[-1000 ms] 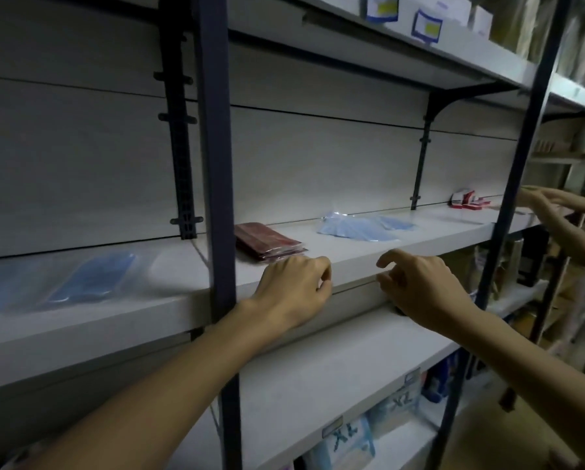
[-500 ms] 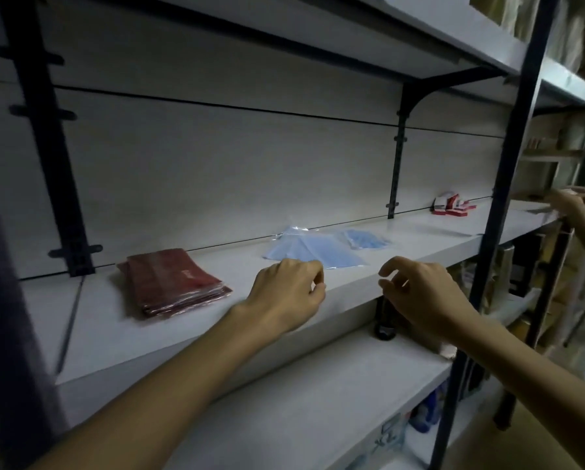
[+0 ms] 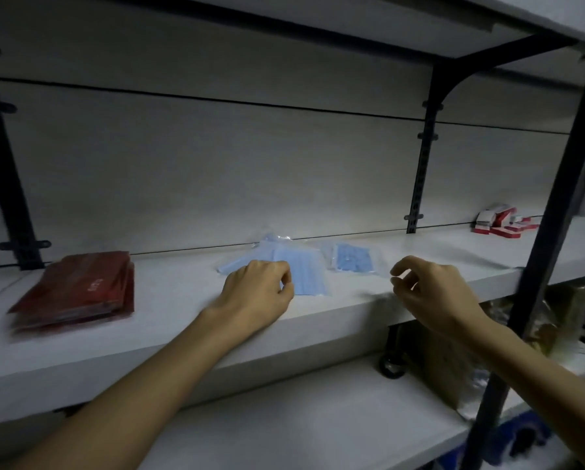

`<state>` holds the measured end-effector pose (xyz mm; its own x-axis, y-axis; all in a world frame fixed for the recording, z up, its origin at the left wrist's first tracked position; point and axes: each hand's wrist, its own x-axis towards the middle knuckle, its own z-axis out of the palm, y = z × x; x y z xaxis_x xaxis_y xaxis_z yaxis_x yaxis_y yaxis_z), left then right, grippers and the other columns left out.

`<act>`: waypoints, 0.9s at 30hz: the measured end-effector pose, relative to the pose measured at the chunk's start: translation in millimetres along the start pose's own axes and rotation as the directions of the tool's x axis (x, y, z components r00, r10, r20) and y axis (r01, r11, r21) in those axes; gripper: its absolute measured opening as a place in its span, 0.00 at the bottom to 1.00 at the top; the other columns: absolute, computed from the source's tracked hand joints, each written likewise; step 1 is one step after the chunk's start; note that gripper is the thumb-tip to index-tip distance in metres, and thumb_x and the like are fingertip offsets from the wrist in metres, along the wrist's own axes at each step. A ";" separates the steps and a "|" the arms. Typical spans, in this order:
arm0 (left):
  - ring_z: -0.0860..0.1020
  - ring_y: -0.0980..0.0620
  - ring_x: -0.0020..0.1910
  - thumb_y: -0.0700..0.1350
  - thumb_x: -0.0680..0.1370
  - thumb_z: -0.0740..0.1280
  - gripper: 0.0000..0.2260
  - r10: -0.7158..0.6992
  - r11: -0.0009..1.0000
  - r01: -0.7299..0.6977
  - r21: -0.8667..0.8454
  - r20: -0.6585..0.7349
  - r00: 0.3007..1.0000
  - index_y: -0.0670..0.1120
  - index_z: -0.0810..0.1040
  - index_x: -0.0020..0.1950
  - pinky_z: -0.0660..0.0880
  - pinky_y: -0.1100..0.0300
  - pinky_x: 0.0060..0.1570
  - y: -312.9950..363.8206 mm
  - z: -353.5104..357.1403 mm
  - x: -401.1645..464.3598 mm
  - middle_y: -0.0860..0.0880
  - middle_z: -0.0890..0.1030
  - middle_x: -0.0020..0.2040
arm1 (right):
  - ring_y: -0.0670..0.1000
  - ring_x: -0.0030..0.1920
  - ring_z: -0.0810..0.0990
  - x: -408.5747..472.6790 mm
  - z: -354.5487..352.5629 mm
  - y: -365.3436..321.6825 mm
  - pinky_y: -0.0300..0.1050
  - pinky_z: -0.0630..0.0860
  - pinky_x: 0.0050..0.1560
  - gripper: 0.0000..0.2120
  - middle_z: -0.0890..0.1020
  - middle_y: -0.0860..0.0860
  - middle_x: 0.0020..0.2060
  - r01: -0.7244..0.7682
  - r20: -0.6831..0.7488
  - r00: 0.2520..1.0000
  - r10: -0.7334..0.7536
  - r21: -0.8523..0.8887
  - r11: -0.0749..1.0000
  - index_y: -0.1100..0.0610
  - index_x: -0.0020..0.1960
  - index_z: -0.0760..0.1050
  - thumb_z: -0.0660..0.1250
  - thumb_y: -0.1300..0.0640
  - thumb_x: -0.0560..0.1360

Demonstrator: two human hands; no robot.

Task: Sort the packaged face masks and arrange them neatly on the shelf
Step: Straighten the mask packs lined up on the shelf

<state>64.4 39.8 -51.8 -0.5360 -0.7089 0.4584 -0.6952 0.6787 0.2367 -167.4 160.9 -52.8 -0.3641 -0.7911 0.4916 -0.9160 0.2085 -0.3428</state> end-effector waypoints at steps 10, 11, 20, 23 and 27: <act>0.76 0.49 0.50 0.49 0.78 0.61 0.07 -0.164 0.981 0.167 0.099 -0.039 0.986 0.50 0.77 0.51 0.69 0.58 0.45 8.6 20.5 33.2 0.50 0.79 0.50 | 0.55 0.49 0.80 68.5 20.1 44.5 0.48 0.76 0.46 0.11 0.84 0.50 0.46 -0.080 0.063 0.995 0.082 -0.047 0.996 0.53 0.58 0.76 0.64 0.54 0.77; 0.76 0.48 0.52 0.50 0.78 0.62 0.07 -0.179 0.977 0.182 0.111 -0.036 0.983 0.50 0.77 0.52 0.70 0.58 0.46 6.7 23.3 37.4 0.50 0.79 0.51 | 0.56 0.51 0.79 77.7 24.1 46.4 0.48 0.76 0.47 0.12 0.84 0.52 0.48 -0.103 0.069 0.992 0.107 -0.068 0.992 0.54 0.59 0.76 0.64 0.53 0.77; 0.75 0.45 0.56 0.52 0.80 0.59 0.12 -0.248 0.938 0.252 0.239 -0.049 0.968 0.46 0.74 0.57 0.72 0.54 0.53 -2.3 44.7 52.5 0.46 0.78 0.55 | 0.58 0.51 0.76 127.8 67.0 49.5 0.50 0.69 0.53 0.23 0.74 0.53 0.43 -0.238 0.152 0.945 0.291 -0.294 0.926 0.54 0.40 0.68 0.59 0.34 0.75; 0.75 0.46 0.56 0.50 0.80 0.60 0.10 -0.241 0.944 0.249 0.217 -0.063 0.969 0.46 0.74 0.57 0.73 0.53 0.53 0.9 45.6 54.5 0.47 0.79 0.55 | 0.58 0.53 0.75 139.7 73.6 51.8 0.52 0.68 0.56 0.22 0.77 0.53 0.46 -0.246 0.192 0.937 0.292 -0.231 0.941 0.55 0.45 0.72 0.62 0.35 0.73; 0.76 0.46 0.57 0.47 0.80 0.62 0.10 -0.279 0.940 0.293 0.174 -0.103 0.955 0.47 0.73 0.60 0.73 0.53 0.53 3.9 49.7 56.4 0.48 0.79 0.57 | 0.55 0.49 0.75 154.0 73.7 57.3 0.50 0.67 0.53 0.17 0.80 0.52 0.47 -0.268 0.251 0.929 0.271 -0.048 0.962 0.54 0.51 0.78 0.69 0.41 0.72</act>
<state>7.7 -7.1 -67.6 -0.2687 -0.8465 0.4597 -0.8939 0.3968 0.2083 -263.6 8.7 -55.7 -0.5443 -0.8228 0.1632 -0.7920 0.4400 -0.4232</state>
